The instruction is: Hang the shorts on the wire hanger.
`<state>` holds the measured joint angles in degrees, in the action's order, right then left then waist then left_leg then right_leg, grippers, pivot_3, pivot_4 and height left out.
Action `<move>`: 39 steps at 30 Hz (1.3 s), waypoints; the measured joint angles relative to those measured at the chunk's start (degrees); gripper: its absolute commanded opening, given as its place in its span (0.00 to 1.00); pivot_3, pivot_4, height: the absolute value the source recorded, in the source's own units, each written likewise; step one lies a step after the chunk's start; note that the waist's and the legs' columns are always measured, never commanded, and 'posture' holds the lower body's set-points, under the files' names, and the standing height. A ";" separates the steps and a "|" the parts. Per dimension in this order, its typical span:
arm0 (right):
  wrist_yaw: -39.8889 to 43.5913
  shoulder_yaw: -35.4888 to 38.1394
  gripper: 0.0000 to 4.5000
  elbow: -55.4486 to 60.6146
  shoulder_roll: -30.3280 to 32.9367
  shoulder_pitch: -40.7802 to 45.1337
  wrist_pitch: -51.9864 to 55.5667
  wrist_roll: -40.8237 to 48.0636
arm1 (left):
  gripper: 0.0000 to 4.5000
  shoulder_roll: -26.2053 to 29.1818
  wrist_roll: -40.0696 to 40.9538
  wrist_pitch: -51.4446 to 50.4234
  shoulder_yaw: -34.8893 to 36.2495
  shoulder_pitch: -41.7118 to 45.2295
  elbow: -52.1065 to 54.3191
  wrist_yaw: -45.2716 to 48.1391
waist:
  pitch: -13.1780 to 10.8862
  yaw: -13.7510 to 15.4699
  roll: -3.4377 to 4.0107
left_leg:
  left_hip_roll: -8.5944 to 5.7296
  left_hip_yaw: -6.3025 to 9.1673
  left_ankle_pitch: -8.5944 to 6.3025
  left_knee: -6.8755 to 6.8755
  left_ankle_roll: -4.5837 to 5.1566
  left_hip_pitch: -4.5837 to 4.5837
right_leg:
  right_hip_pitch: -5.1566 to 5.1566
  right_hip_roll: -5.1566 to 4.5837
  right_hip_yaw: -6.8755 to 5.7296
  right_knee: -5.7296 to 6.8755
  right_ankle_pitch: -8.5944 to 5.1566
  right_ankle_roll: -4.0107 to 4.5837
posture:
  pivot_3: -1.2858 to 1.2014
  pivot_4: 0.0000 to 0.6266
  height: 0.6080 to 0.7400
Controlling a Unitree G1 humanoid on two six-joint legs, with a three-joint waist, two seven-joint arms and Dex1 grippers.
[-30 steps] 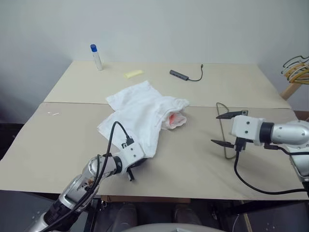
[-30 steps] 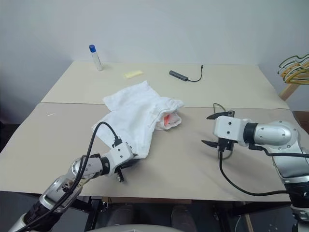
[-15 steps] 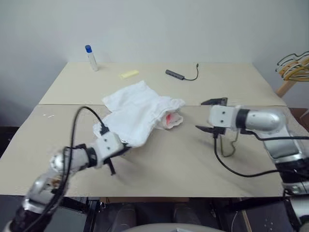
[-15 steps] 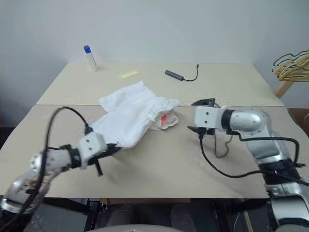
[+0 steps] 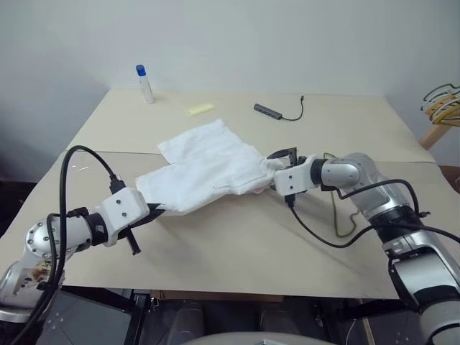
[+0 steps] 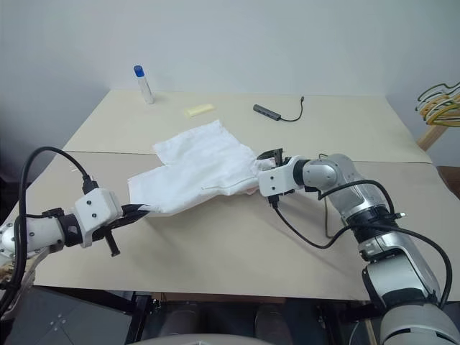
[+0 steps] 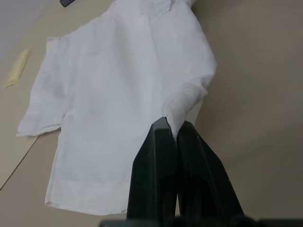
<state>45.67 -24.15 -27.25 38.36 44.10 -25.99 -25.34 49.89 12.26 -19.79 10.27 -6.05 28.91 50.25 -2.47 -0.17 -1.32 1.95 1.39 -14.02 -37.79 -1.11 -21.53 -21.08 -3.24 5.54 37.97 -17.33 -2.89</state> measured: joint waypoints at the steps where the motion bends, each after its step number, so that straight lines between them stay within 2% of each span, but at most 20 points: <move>1: -0.60 -0.08 1.00 -1.21 -0.23 0.50 -0.47 -0.60 | 0.00 0.00 -0.05 0.01 0.00 0.02 0.00 -0.13 | 0.00 -0.01 0.00 | 0.00 0.00 0.00 0.00 0.00 0.00 | 0.00 0.00 0.00 0.00 0.00 0.00 | 0.56 0.00 1.00; 2: -1.31 -0.19 1.00 -2.65 -0.55 1.08 -1.18 -1.19 | 0.00 -0.01 -0.07 0.02 0.00 0.04 -0.01 -0.20 | 0.00 -0.02 0.00 | 0.00 0.00 0.00 0.00 0.00 0.01 | 0.00 0.00 0.00 0.01 0.00 0.00 | 0.56 0.00 1.00; 5: -3.33 -0.48 0.88 -7.21 -1.80 2.83 -2.66 -2.85 | 0.00 -0.01 -0.19 0.06 0.00 0.09 -0.10 -0.29 | 0.00 -0.17 0.00 | 0.00 0.00 0.00 0.00 0.00 0.03 | 0.00 0.01 0.00 0.03 0.00 0.01 | 0.56 0.00 1.00; 16: -7.97 -2.14 0.03 -14.13 -3.94 5.08 -7.16 -5.79 | 0.00 0.00 -0.99 0.60 -0.01 0.35 -1.20 -0.35 | 0.00 -0.55 0.00 | 0.00 0.02 0.00 0.01 0.00 0.03 | 0.00 0.01 0.00 0.06 0.00 0.01 | 0.56 0.00 1.00; 17: -8.23 -2.15 0.00 -14.28 -3.93 5.14 -7.34 -6.05 | 0.00 0.03 -1.21 0.68 0.00 0.35 -1.52 -0.36 | 0.00 -0.55 0.01 | 0.00 0.02 0.00 0.01 0.00 0.03 | 0.00 0.01 0.00 0.06 0.00 0.01 | 0.56 0.00 1.00; 22: -8.49 -2.21 0.00 -14.02 -2.65 6.43 -7.78 -7.50 | 0.00 0.15 -3.33 1.34 0.00 1.67 -5.07 -1.47 | -0.01 -0.50 0.01 | 0.00 0.02 0.00 0.01 0.00 0.02 | -0.02 0.01 0.00 0.07 0.00 0.01 | 0.55 0.00 1.00; 27: -2.11 -1.20 0.00 -2.92 2.00 5.66 -6.49 -4.27 | 0.00 1.42 -4.40 4.64 1.28 4.38 -10.50 -2.02 | -0.01 -0.48 0.02 | 0.00 0.04 0.00 0.01 0.00 -0.10 | -0.12 -0.01 -0.01 0.05 0.00 0.01 | 0.55 0.00 1.00; 30: 8.72 2.05 0.00 13.94 7.34 -1.21 0.43 6.24 | 0.00 3.40 -3.45 7.91 4.11 3.52 -13.51 0.64 | -0.01 -0.39 0.02 | 0.02 0.08 0.00 0.01 0.01 -0.20 | -0.16 -0.03 -0.06 0.04 0.00 0.00 | 0.55 0.00 1.00; 33: 20.27 2.98 0.00 32.97 14.37 -10.18 11.75 18.80 | 0.00 5.83 -0.53 10.37 7.89 -0.05 -14.66 6.27 | -0.02 -0.12 0.03 | 0.02 0.07 0.00 0.00 0.01 -0.26 | -0.17 -0.07 -0.10 0.03 -0.01 -0.01 | 0.54 0.00 1.00; 36: 25.52 4.09 0.00 43.08 16.62 -15.14 21.64 27.34 | 0.00 8.01 1.66 11.52 10.73 -3.19 -15.61 11.44 | -0.02 -0.34 0.02 | 0.08 -0.01 0.00 -0.01 0.01 0.08 | 0.05 -0.01 -0.10 0.06 -0.02 0.05 | 0.54 0.00 1.00; 39: 28.08 4.47 0.00 47.30 17.97 -17.89 26.75 30.68 | 0.00 10.10 3.37 12.81 12.74 -6.12 -16.00 16.35 | -0.02 -0.53 0.01 | 0.16 -0.04 -0.01 0.02 0.00 0.39 | 0.29 0.05 -0.14 0.04 -0.17 0.15 | 0.54 0.00 1.00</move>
<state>73.74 -19.68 20.04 56.33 26.21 0.76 5.33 59.99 15.63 -6.98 23.01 -12.17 12.91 66.59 -2.49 -0.70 -1.31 2.11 1.35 -14.03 -37.77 -1.11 -21.14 -20.79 -3.18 5.41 38.02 -17.50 -2.74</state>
